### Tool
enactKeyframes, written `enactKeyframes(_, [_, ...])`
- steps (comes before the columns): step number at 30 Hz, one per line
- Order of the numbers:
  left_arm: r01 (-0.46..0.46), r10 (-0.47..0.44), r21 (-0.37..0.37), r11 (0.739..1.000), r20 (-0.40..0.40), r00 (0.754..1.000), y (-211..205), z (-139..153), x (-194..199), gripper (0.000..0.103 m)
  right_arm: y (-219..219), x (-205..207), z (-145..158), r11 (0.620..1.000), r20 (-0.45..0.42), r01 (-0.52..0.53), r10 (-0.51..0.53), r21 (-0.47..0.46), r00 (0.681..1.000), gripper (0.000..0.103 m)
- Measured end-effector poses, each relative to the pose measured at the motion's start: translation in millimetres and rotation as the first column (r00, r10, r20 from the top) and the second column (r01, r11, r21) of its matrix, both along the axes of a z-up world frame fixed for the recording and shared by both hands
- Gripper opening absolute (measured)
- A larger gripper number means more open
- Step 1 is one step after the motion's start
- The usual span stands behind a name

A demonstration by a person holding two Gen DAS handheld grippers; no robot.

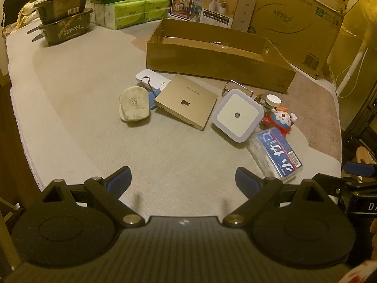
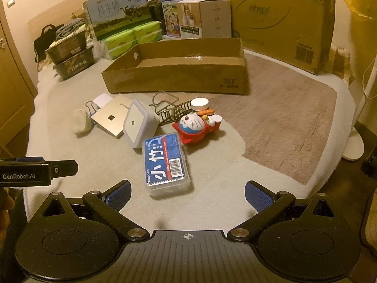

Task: Organize rigid objects
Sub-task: 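Move both tools toward the scattered items near the cardboard box, then grasp the blue toothpick box with the right tool while the left tool grasps the white night-light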

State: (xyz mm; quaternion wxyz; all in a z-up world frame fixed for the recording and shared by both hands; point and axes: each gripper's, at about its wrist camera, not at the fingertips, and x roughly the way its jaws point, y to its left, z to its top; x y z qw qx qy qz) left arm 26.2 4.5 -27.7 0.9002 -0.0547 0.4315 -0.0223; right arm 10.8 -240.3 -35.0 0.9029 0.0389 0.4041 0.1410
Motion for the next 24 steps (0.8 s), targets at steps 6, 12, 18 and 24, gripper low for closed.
enactKeyframes(6, [0.002,-0.002,0.008,1.0,-0.005,1.0,1,-4,6,0.094,5,6,-4,1.0,0.004,-0.015,0.015,0.009,1.0,0.102])
enactKeyframes(12, [0.008,-0.008,0.012,1.0,-0.013,1.0,2,-10,13,0.094,8,12,-9,0.999,0.003,-0.033,0.033,0.016,0.999,0.102])
enactKeyframes(18, [0.015,-0.015,0.016,1.0,-0.022,1.0,2,-14,18,0.093,12,17,-17,0.999,-0.002,-0.048,0.048,0.014,0.999,0.102])
enactKeyframes(24, [0.022,-0.022,0.02,1.0,-0.034,0.999,2,-19,24,0.091,14,22,-23,0.998,-0.015,-0.065,0.065,0.023,0.998,0.094])
